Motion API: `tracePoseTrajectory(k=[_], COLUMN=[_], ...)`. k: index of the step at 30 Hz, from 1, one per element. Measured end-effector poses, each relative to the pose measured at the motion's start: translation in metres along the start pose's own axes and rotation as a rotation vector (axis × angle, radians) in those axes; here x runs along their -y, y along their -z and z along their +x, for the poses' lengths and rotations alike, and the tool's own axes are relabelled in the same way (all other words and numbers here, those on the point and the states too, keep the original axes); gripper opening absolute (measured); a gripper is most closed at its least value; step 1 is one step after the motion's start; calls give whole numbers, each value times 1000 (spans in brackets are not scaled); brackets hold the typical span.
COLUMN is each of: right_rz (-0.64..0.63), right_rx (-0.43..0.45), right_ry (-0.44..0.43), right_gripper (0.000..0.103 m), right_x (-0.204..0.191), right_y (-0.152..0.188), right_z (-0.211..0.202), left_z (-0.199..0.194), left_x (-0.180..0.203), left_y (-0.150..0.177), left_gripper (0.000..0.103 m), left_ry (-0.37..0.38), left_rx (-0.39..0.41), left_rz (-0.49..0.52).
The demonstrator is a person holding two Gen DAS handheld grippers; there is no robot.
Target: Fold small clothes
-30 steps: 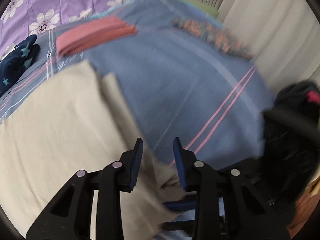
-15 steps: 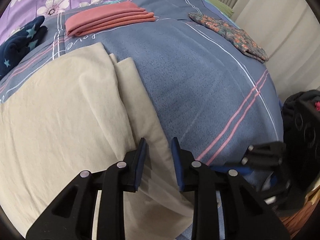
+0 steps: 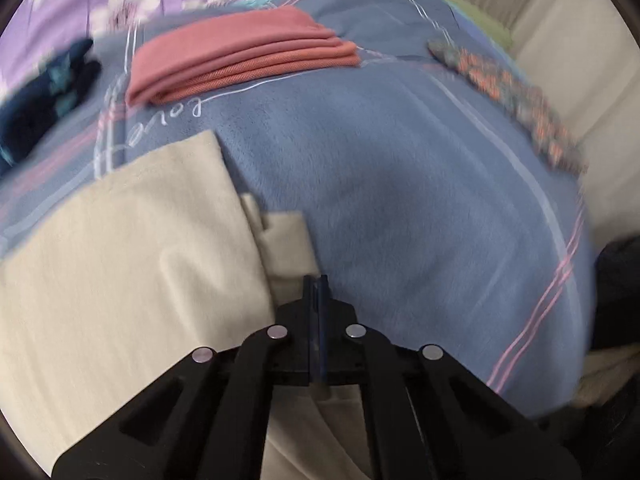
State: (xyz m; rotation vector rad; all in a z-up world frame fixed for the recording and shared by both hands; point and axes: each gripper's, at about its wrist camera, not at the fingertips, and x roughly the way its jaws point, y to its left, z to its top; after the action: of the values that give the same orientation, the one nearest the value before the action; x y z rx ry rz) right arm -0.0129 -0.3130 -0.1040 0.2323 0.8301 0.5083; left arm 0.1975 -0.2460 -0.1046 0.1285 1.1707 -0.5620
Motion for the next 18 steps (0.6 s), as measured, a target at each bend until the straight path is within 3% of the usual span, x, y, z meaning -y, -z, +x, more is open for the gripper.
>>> tracePoseTrajectory(k=[5, 9, 13, 15, 17, 18], right_rz=[201, 239, 239, 225, 186, 166], right_rx=[-24, -9, 53, 89, 97, 88], right_ry=[-65, -25, 7, -24, -63, -69], right_gripper=[2, 0, 1, 4, 4, 6], right_x=[26, 33, 33, 24, 10, 4], right_y=[24, 31, 38, 36, 34, 34], right_z=[-5, -22, -52, -63, -64, -61], left_z=[13, 11, -24, -51, -81, -90], left_x=[-14, -16, 8, 17, 22, 23], left_y=[-4, -3, -3, 0, 7, 12], left_gripper=[0, 0, 2, 12, 35, 36], left_ry=[67, 127, 164, 198, 204, 193], left_rx=[46, 88, 176, 241, 312, 335], left_rz=[-46, -82, 16, 55, 91, 108])
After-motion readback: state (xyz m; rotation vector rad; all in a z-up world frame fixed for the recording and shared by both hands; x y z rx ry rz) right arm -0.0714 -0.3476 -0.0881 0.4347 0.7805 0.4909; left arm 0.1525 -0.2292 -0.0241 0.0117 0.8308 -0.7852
